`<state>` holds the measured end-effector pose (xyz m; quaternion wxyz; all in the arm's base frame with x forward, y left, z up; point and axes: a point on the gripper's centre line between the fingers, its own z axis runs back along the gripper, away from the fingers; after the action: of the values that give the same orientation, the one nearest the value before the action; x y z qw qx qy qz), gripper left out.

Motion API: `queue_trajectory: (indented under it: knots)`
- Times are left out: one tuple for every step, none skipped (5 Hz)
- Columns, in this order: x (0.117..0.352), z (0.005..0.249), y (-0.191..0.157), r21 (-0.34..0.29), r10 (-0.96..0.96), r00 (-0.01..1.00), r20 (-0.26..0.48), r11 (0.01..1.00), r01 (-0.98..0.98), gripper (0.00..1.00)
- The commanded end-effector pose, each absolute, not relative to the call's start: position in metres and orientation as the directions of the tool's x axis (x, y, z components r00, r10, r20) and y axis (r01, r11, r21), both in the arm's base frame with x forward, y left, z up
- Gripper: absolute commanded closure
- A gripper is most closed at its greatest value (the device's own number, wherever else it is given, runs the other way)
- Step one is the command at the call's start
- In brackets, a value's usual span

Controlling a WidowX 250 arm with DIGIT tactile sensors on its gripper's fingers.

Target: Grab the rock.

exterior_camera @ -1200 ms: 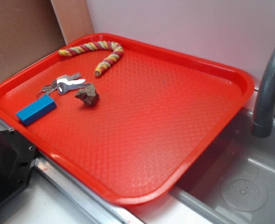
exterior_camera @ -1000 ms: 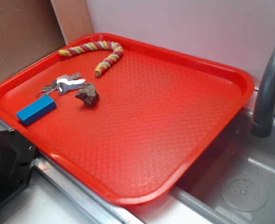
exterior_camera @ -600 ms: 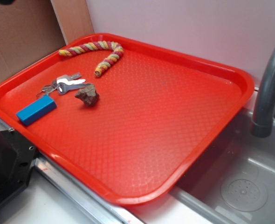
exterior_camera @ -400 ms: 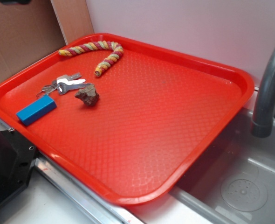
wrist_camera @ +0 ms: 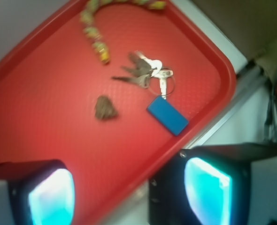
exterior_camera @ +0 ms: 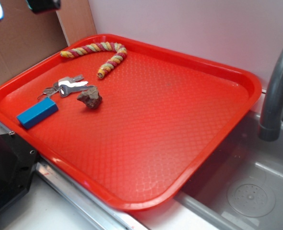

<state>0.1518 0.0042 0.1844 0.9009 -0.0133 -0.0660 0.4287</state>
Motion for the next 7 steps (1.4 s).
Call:
queue_trajectory:
  knots:
    - [0.193, 0.138, 0.021, -0.115, 0.899, 0.422, 0.118, 0.435, -0.893, 0.00]
    - [0.207, 0.102, 0.018, -0.108, 0.892, 0.438, 0.110, 0.449, -0.887, 0.00]
    - [0.210, 0.074, 0.015, -0.087, 0.873, 0.473, 0.120, 0.484, -0.871, 0.00]
    - [0.208, 0.047, 0.008, -0.057, 0.845, 0.522, 0.116, 0.531, -0.846, 0.00]
    - [0.212, 0.025, 0.006, -0.018, 0.827, 0.551, 0.108, 0.556, -0.831, 0.00]
    - [0.218, 0.014, 0.006, -0.028, 0.828, 0.552, 0.099, 0.557, -0.830, 0.00]
    - [0.218, 0.016, 0.009, -0.045, 0.842, 0.530, 0.105, 0.536, -0.843, 1.00]
